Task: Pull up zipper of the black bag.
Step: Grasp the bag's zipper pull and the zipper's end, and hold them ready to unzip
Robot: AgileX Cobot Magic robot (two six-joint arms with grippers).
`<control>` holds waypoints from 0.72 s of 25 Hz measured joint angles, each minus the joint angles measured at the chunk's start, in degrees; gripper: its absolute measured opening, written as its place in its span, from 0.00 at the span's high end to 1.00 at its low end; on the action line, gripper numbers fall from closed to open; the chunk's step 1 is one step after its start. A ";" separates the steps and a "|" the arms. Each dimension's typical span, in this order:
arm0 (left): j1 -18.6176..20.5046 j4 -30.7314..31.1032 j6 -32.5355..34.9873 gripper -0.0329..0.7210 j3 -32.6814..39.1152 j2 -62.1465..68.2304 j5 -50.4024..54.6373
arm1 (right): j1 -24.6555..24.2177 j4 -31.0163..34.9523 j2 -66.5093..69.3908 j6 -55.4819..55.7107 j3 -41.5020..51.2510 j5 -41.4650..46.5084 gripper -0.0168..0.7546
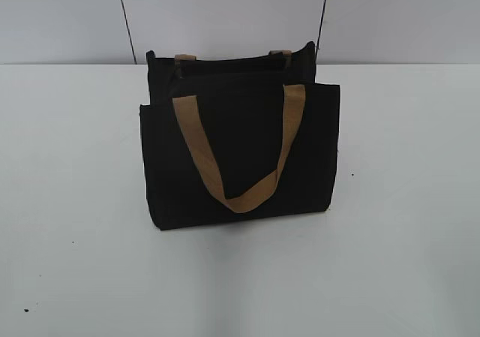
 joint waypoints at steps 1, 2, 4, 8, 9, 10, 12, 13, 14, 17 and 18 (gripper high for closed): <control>0.00 0.00 0.00 0.65 0.00 0.00 0.00 | 0.00 0.00 0.00 0.00 0.00 0.00 0.23; 0.00 0.00 0.00 0.65 0.00 0.00 0.00 | 0.00 0.00 0.00 0.00 0.00 0.00 0.23; 0.00 0.00 0.00 0.65 0.00 0.00 0.00 | 0.00 0.00 0.00 0.00 0.00 0.00 0.23; 0.00 0.00 0.00 0.65 -0.08 0.00 -0.33 | 0.00 0.00 0.00 0.00 0.00 0.00 0.23; 0.00 -0.08 0.00 0.65 -0.29 0.08 -0.88 | 0.00 0.00 0.00 0.00 0.00 0.00 0.23; 0.00 -0.54 0.00 0.65 -0.83 0.57 -1.75 | 0.00 0.00 0.00 0.00 0.00 0.00 0.23; 0.00 -2.30 0.00 0.65 -2.26 2.44 -5.42 | 0.00 0.00 0.00 0.00 0.00 0.00 0.23; 0.00 -3.35 0.00 0.65 -2.75 3.84 -7.26 | 0.00 0.00 0.00 0.00 0.00 0.00 0.23; 0.00 -4.02 0.00 0.65 -3.03 5.51 -9.15 | 0.00 0.00 0.00 0.00 0.00 0.00 0.23; 0.00 -5.12 0.00 0.65 -3.31 11.22 -15.24 | 0.00 0.00 0.00 0.00 0.00 0.00 0.23; 0.00 -5.12 0.07 0.65 -3.31 13.41 -17.58 | 0.00 0.00 0.00 0.00 0.00 0.00 0.23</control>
